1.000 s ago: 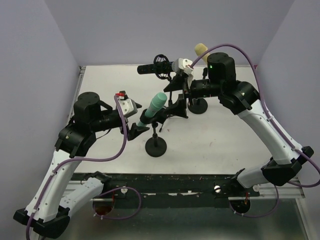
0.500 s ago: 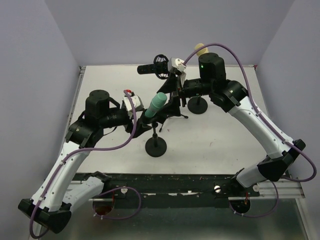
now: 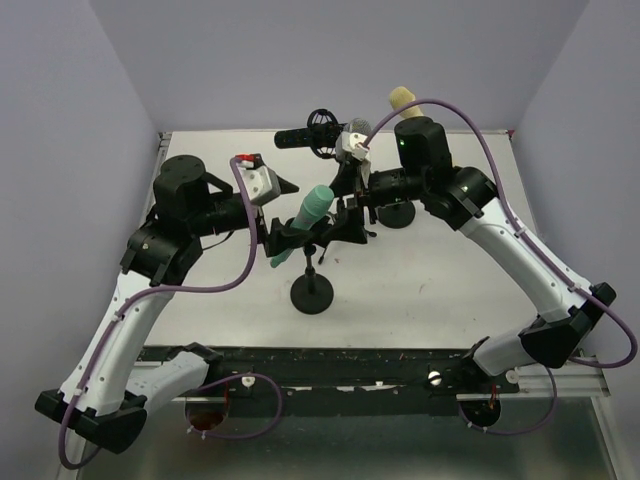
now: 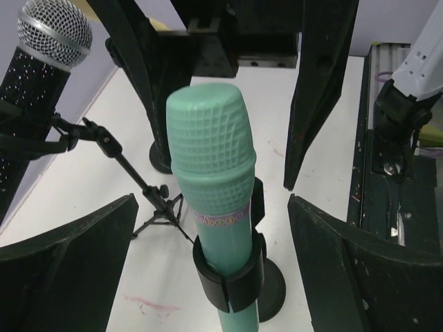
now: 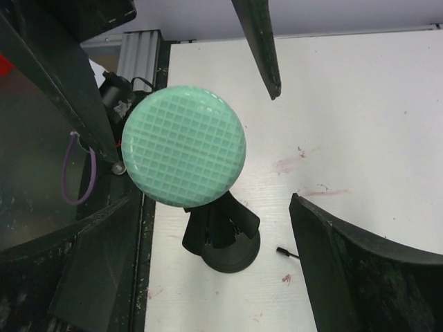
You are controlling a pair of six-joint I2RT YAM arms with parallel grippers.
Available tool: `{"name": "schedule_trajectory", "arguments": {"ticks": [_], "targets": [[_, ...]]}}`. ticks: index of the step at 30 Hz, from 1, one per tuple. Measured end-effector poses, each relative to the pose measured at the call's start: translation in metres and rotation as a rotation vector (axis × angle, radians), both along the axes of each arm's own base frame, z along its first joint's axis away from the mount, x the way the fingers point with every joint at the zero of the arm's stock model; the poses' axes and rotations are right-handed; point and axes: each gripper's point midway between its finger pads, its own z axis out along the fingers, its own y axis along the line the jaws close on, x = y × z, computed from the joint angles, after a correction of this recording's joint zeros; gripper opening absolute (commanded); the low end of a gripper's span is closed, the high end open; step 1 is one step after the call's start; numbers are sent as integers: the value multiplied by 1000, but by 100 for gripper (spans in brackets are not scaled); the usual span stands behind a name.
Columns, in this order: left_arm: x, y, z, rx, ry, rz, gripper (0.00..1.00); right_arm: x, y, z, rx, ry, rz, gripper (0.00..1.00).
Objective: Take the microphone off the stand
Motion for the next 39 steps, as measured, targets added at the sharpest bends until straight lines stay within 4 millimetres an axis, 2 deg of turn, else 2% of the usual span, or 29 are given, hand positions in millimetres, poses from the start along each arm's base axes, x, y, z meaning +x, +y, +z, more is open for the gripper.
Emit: {"name": "schedule_trajectory", "arguments": {"ticks": [4,9,14,23,28,30,35,39], "targets": [[4,-9,10,-28,24,-32,93,0,-4,-12,-24,-12,-11,100],[13,-20,-4,-20,112,-50,91,0,-7,-35,-47,-15,-12,100],[10,-26,-8,-16,134,-77,87,3,-4,-49,-47,-20,-9,100],[5,-34,-10,8,144,-120,59,2,1,-48,-13,-40,22,100],[7,-35,-12,27,153,-130,52,1,3,-45,8,-50,41,99],[7,-35,-13,31,152,-133,50,0,4,-44,14,-51,47,97],[5,-33,-13,45,147,-139,47,-2,7,-47,25,-30,62,84],[3,-33,-13,51,143,-145,48,-3,9,-54,21,-1,73,74]]}}
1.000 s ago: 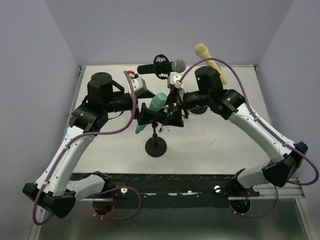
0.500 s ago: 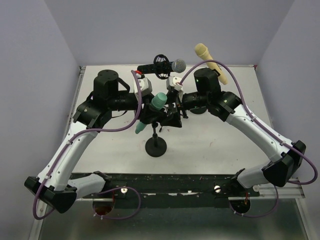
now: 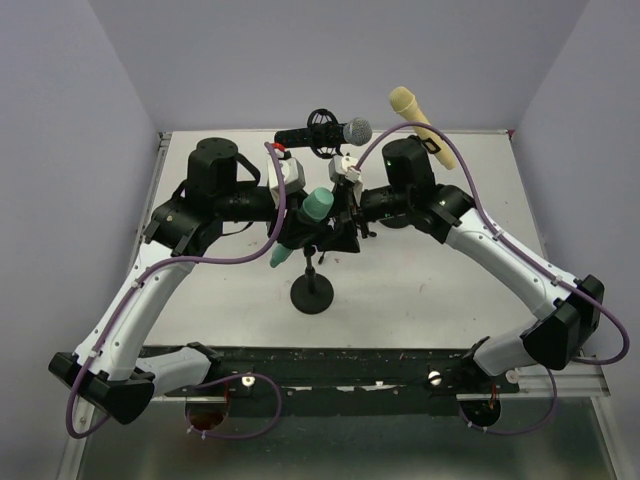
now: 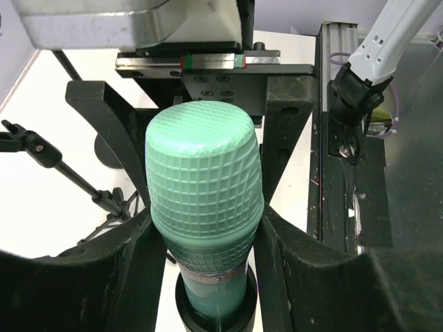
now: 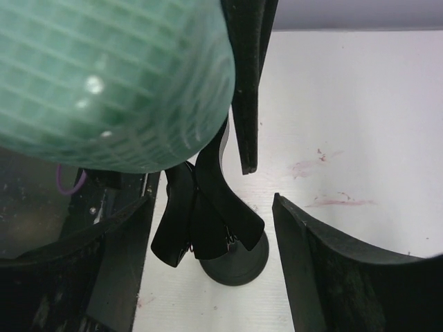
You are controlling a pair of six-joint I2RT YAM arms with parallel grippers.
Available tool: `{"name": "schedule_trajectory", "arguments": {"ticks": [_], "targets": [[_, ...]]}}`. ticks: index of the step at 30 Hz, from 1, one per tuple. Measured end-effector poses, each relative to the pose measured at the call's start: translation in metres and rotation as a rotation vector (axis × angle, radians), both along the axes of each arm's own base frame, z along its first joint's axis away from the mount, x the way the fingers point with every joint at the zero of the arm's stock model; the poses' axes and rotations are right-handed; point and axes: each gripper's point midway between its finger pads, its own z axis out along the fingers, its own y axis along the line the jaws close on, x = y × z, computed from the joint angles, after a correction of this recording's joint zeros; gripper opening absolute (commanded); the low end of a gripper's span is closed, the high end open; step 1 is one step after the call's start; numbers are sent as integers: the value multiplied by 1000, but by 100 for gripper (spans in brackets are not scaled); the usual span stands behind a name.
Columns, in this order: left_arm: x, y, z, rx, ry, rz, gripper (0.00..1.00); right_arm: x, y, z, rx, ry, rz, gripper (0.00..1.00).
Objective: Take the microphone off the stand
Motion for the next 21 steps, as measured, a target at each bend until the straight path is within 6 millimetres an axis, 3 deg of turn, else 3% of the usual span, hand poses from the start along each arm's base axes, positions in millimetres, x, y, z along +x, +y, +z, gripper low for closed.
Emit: {"name": "schedule_trajectory", "arguments": {"ticks": [4,8,12,17,19,21], "targets": [[0,0,0,1,-7,-2,70,1,1,-4,-7,18,1,66],[2,0,-2,4,-11,1,73,1,2,-5,-5,18,0,61],[6,0,-6,11,-13,17,55,2,2,-5,1,14,-3,58],[8,-1,-7,16,-13,16,26,4,1,-6,4,7,-19,49],[9,-2,-6,21,-4,11,13,4,0,-6,2,6,-29,40],[10,-3,-5,25,5,6,0,5,-1,-6,1,3,-40,21]]}}
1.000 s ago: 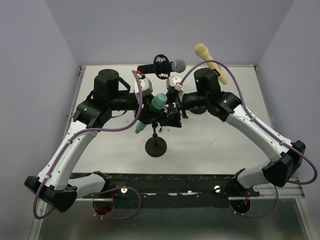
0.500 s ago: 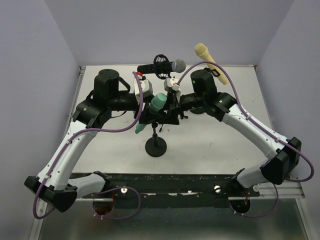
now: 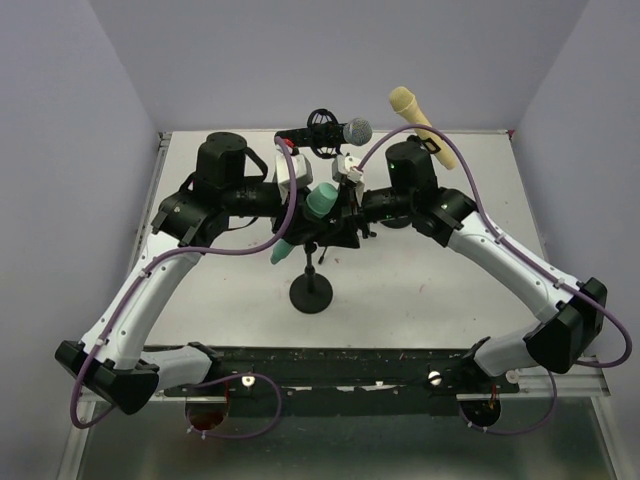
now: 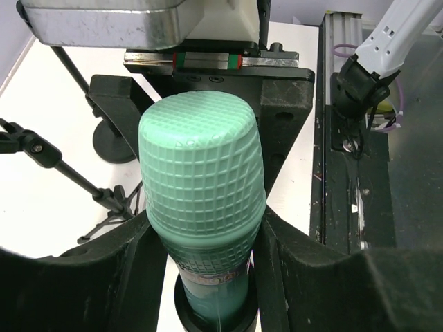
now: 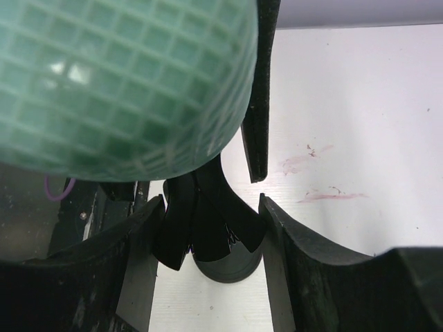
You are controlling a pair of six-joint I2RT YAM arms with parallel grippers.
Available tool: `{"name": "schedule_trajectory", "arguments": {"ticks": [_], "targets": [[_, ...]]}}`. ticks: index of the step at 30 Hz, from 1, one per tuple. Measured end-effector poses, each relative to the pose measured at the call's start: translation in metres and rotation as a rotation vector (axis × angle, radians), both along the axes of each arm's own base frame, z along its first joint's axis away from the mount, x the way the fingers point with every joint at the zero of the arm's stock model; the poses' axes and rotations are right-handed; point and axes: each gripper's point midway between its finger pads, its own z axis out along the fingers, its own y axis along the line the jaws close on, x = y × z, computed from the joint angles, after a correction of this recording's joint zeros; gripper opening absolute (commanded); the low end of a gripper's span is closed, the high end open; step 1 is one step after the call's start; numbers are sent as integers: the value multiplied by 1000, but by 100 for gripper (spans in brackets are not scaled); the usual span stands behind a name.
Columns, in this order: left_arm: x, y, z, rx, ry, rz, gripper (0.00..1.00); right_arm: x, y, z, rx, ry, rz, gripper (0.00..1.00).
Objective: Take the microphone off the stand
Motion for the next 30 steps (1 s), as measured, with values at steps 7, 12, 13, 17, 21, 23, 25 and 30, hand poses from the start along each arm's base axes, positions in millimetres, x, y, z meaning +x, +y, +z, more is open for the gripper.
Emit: {"name": "schedule_trajectory", "arguments": {"ticks": [7,12,13,17,21,23,25,30], "targets": [[0,-2,6,-7,33,2,0,2,-3,1,-3,-19,-25,12],[-1,-5,22,-37,47,11,0,4,-2,7,17,-39,-28,11],[-1,-5,25,-42,46,11,0,5,-2,9,23,-46,-31,11],[-2,-6,35,-56,34,9,0,7,-1,16,41,-66,-43,10],[-2,-6,40,-61,25,8,0,8,-2,21,50,-82,-54,12],[-2,-6,42,-64,21,8,0,8,-3,24,55,-84,-61,29],[-2,-6,43,-66,17,7,0,8,-3,25,57,-80,-66,45],[-3,-6,34,-77,2,2,0,6,-3,18,38,-53,-65,95]]}}
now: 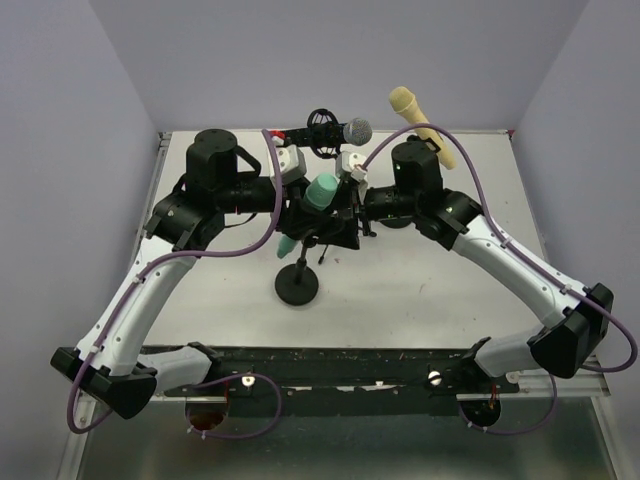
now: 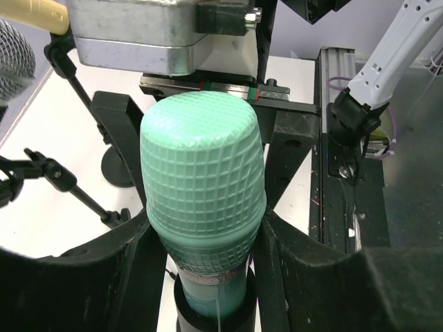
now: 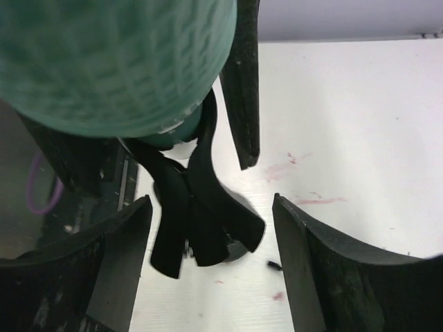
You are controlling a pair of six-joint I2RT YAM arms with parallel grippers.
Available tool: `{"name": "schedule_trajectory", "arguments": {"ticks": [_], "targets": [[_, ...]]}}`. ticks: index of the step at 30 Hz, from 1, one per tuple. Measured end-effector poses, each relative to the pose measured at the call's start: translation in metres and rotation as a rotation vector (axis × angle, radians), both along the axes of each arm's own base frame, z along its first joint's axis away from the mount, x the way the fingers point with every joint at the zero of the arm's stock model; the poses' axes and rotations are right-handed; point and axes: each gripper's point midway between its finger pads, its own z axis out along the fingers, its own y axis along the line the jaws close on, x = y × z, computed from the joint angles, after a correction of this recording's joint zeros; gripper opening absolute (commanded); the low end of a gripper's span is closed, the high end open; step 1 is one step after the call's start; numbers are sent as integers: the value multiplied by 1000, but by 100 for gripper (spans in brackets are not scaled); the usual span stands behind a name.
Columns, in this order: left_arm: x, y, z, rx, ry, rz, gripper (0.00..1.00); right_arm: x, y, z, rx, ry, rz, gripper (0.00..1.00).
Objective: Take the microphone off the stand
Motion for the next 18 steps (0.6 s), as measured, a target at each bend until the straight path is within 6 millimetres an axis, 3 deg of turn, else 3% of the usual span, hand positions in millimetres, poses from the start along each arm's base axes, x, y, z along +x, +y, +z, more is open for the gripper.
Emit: {"name": "schedule_trajectory", "arguments": {"ticks": [4,9,18], "targets": [[-5,2,-14,-11,-10,-10,0,1,3,-14,-28,31,12,99],[-10,1,-24,-22,-13,-35,0,0,8,-33,-61,82,45,95],[-13,3,-24,-22,-35,-41,0,-3,7,-33,-70,61,73,92]]}}
